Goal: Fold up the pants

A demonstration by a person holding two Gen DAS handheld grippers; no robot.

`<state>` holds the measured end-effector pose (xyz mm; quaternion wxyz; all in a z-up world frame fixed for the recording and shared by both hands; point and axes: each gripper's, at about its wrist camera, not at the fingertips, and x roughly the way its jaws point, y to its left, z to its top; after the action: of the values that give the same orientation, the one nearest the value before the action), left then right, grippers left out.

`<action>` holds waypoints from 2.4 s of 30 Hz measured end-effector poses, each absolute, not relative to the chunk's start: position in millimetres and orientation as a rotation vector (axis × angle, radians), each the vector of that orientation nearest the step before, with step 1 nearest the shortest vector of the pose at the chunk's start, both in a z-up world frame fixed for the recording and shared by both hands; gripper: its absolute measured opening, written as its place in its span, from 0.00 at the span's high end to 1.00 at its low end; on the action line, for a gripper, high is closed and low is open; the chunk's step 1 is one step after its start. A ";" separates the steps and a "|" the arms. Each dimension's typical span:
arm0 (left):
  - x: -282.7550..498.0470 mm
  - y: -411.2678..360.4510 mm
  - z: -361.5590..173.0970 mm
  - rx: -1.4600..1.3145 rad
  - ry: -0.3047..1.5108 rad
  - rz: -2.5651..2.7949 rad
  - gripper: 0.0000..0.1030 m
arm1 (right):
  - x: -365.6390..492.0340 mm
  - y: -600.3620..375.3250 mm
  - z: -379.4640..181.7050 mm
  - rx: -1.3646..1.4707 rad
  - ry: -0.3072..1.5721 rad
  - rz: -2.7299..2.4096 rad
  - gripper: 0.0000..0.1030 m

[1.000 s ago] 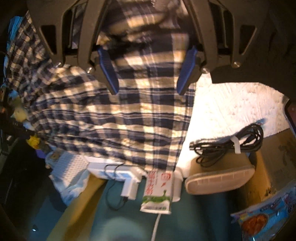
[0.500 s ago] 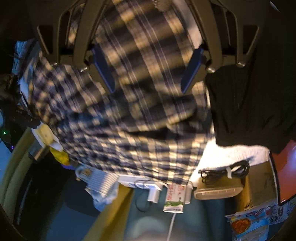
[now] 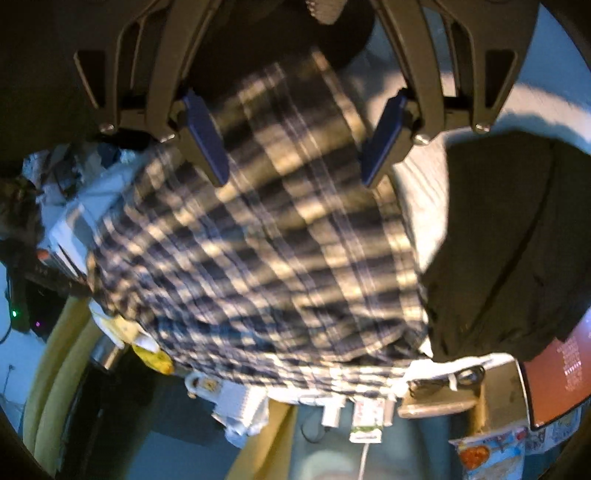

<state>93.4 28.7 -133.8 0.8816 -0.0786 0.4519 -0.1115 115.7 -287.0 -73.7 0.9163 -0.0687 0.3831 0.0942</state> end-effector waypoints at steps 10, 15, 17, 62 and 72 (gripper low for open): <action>74.2 -17.7 -138.7 0.014 0.949 -0.340 0.23 | 105.3 -296.6 -57.9 -0.131 0.747 0.156 0.36; 74.9 -31.4 -144.6 0.103 0.938 -0.332 0.14 | 105.4 -293.2 -59.2 -0.132 0.749 0.167 0.36; 76.3 -31.4 -144.8 0.107 0.939 -0.315 0.14 | 105.3 -291.2 -60.2 -0.134 0.751 0.173 0.36; 120.3 19.5 -110.3 -0.124 0.840 -0.305 0.91 | 158.3 -281.5 -119.1 -0.320 0.790 0.364 0.94; 148.5 29.7 -64.2 -0.111 0.740 -0.298 0.91 | 156.4 -301.8 -70.6 -0.190 0.636 0.268 0.95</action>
<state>148.5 29.7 -64.2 0.9200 -0.0542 0.3601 -0.1451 156.4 -301.8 -70.6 0.9366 -0.0930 0.3112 0.1314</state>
